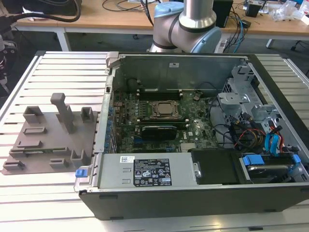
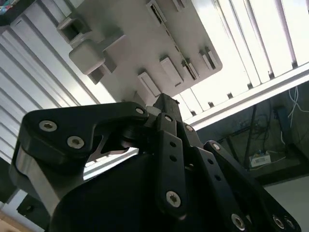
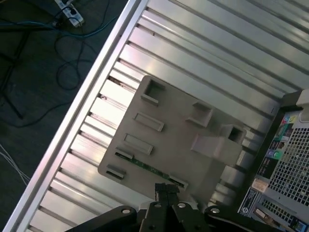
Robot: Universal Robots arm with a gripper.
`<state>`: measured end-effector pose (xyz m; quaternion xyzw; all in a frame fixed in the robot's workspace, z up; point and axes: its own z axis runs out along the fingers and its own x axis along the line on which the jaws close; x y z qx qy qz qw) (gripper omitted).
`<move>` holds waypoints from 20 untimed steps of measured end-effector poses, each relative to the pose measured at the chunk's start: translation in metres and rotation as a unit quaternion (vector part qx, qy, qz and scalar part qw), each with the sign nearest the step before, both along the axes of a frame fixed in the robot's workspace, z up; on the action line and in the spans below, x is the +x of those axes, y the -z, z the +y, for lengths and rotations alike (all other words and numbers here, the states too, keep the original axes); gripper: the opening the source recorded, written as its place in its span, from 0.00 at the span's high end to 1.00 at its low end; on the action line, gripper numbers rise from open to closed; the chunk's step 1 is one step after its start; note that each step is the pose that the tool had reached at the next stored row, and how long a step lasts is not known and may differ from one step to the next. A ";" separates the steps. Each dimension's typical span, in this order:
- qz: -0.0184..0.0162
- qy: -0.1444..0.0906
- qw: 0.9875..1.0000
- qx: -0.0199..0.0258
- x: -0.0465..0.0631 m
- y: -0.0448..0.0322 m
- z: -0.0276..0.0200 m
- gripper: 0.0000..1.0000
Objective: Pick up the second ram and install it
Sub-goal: 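Pick up the second ram and move it above second insertion slot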
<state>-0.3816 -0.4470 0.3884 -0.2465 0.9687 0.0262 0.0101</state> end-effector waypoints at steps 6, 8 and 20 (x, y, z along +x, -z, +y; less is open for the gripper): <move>0.000 -0.047 0.999 0.000 0.000 0.0000 0.0000 0.89; 0.000 -0.063 0.998 0.000 0.000 0.0000 0.0000 0.89; 0.000 -0.167 0.986 0.000 0.000 0.0000 0.0000 0.89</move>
